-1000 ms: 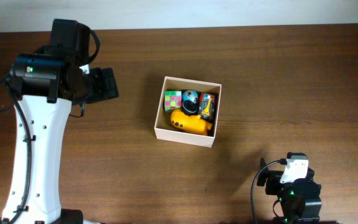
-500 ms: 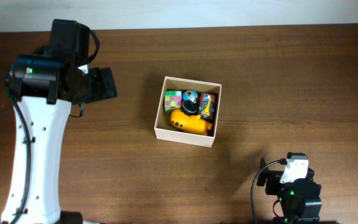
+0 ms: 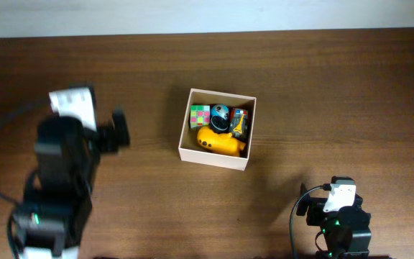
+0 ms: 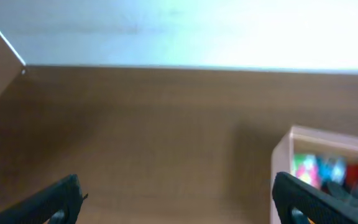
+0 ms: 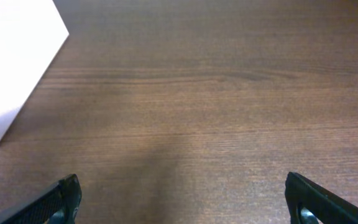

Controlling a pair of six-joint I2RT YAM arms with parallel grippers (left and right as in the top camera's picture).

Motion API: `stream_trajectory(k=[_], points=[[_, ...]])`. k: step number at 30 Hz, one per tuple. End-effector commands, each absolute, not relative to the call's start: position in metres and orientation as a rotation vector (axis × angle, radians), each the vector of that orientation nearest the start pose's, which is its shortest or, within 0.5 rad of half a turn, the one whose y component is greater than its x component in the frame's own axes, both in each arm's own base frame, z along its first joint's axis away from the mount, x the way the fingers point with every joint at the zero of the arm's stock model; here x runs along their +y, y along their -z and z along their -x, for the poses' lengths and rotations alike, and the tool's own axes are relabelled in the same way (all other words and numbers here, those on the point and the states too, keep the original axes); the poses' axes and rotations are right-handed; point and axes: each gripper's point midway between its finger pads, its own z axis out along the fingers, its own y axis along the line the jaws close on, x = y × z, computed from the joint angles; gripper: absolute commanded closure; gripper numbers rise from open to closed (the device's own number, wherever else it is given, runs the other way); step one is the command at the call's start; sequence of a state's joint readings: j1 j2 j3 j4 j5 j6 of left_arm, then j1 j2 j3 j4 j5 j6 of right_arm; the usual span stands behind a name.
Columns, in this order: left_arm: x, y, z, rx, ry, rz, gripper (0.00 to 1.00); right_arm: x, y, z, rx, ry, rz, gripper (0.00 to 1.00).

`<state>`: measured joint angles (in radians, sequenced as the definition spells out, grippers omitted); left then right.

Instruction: Pack container

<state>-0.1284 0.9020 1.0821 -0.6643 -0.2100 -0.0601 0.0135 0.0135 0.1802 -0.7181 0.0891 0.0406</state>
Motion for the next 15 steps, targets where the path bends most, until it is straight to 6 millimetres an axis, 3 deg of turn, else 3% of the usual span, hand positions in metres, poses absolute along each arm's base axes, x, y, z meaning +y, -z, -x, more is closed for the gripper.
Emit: stream_trajectory(k=[1, 5, 9, 15], points=[[0.001, -0.263, -0.271, 2.070, -0.161, -0.053, 0.01, -0.014, -0.089, -0.197, 2.109, 0.070, -0.088, 0.01], [0.011, -0.217, -0.241, 2.081, -0.177, -0.027, 0.01, -0.014, -0.089, -0.197, 2.109, 0.070, -0.088, 0.02], [0.015, -0.180, -0.223, 2.075, -0.180, -0.015, 0.01, -0.014, -0.089, -0.197, 2.109, 0.070, -0.088, 0.01], [0.015, -0.148, -0.212, 2.059, -0.171, -0.017, 0.01, -0.014, -0.089, -0.197, 2.109, 0.070, -0.088, 0.02]])
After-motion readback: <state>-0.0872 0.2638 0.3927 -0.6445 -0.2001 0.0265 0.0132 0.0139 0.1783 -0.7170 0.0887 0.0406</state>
